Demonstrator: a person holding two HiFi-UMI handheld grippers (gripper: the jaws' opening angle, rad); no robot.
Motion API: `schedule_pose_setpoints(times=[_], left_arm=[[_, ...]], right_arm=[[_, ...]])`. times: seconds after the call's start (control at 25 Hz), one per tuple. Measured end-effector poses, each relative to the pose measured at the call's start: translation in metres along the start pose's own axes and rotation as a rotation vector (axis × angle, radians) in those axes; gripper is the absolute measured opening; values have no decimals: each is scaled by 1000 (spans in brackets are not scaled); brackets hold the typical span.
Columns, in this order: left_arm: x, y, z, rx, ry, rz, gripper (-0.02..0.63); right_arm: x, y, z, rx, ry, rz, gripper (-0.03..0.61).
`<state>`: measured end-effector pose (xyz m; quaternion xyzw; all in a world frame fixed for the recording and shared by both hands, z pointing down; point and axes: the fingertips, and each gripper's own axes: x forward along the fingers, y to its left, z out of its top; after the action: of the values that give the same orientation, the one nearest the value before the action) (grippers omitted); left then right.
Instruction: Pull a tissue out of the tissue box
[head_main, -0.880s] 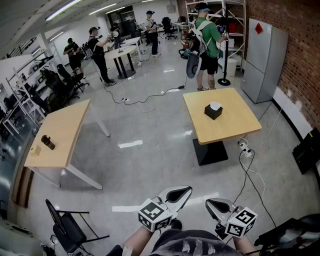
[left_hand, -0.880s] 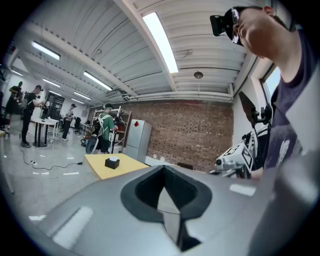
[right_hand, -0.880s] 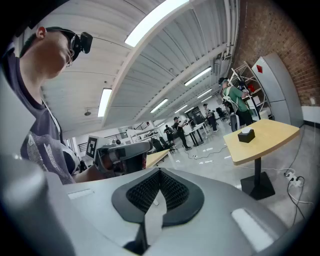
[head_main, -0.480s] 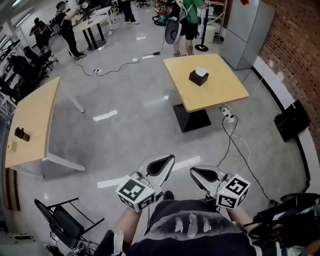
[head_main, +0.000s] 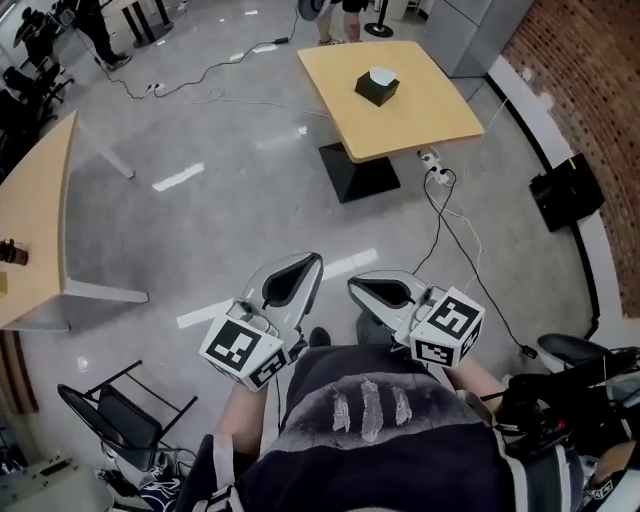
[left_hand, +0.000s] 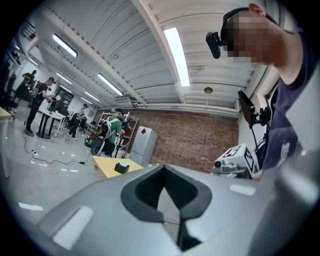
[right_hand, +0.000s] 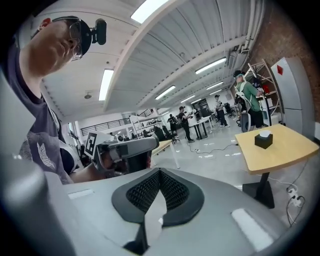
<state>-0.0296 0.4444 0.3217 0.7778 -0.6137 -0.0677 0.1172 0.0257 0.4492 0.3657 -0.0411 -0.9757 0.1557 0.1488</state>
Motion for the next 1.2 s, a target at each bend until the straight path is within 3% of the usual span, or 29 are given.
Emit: schedule_pose_setpoints(times=[0.28, 0.52, 0.68, 1.2], left_arm=[[47, -7, -3, 17, 33, 30, 3], [114, -16, 15, 76, 63, 28, 3], [155, -26, 12, 59, 86, 15, 3], [221, -45, 2, 75, 160, 38, 3]], right_arm=[[-10, -37, 14, -21, -25, 42, -3], [-36, -111, 29, 99, -57, -9, -3], [-60, -151, 35, 170, -79, -12, -3], [-105, -208, 30, 267, -106, 24, -3]])
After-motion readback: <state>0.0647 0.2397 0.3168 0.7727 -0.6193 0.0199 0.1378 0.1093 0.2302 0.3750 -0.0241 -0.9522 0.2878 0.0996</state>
